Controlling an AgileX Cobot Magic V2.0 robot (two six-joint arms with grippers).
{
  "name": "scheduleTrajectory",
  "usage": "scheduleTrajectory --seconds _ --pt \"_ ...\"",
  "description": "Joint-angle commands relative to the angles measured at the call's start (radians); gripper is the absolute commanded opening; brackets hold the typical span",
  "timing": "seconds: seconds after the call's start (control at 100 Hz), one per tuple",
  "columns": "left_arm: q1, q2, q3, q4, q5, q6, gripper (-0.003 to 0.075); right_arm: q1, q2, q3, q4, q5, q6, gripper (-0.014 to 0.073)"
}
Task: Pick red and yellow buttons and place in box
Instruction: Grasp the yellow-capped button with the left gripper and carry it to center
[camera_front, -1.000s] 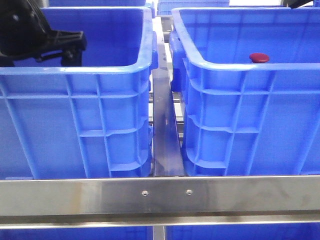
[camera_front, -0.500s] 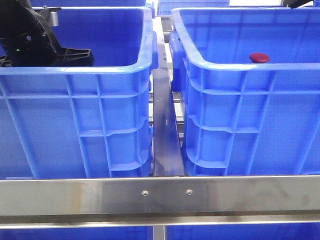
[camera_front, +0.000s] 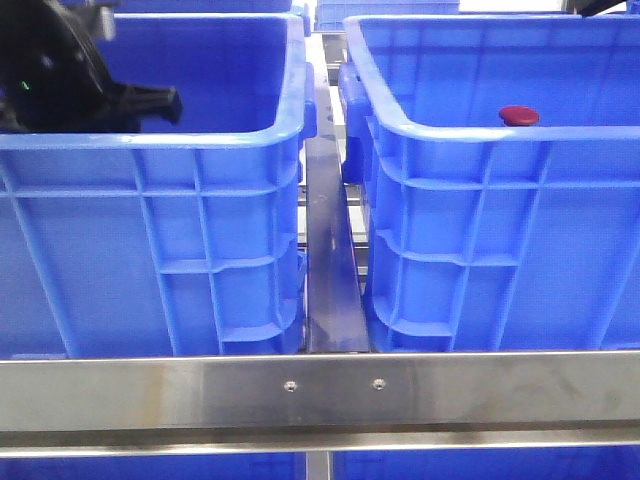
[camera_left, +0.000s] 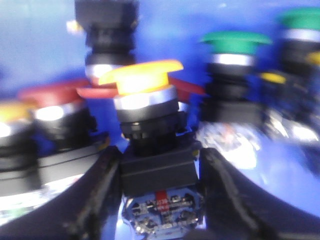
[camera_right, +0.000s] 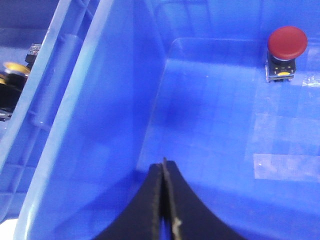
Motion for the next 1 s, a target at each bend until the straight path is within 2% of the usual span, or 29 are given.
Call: scheduleTrajectory --seconds 0.0,0.17,0.23,0.35,0.59,0.73,0.88,0.94,0.99 --pt "-0.015 -0.112 -0.032 -0.010 -0.006 0.099 0.0024 0.000 -0.025 -0.026 0.015 -0.057 -0.012 -0.0066" --pt "-0.036 -0.225 -0.032 -0.130 0.000 0.337 0.0024 0.000 -0.025 -0.026 0.015 -0.057 -0.012 -0.0066" --pt "-0.037 -0.266 -0.032 -0.235 -0.002 0.441 0.0024 0.000 -0.025 -0.026 0.015 -0.057 -0.012 -0.0066" --pt "-0.047 -0.324 -0.032 -0.490 0.056 0.753 0.0024 0.000 -0.025 -0.026 0.015 -0.057 -0.012 -0.0066" --pt "-0.051 -0.351 -0.032 -0.844 0.227 1.131 0.0024 0.000 -0.025 -0.026 0.032 -0.050 -0.012 -0.0066" --pt "-0.051 -0.351 -0.032 -0.989 0.297 1.277 0.0024 0.000 -0.024 -0.026 0.078 -0.037 -0.012 -0.0066" --pt "-0.077 -0.349 -0.032 -1.013 0.307 1.311 0.0024 0.000 -0.023 -0.030 0.114 -0.004 -0.012 -0.0061" --pt "-0.103 -0.342 -0.032 -1.013 0.307 1.330 0.0024 0.004 -0.023 -0.037 0.115 0.021 -0.012 -0.0036" --pt "-0.128 -0.335 -0.034 -1.013 0.303 1.346 0.0024 0.004 -0.023 -0.042 0.126 0.039 -0.012 0.0030"
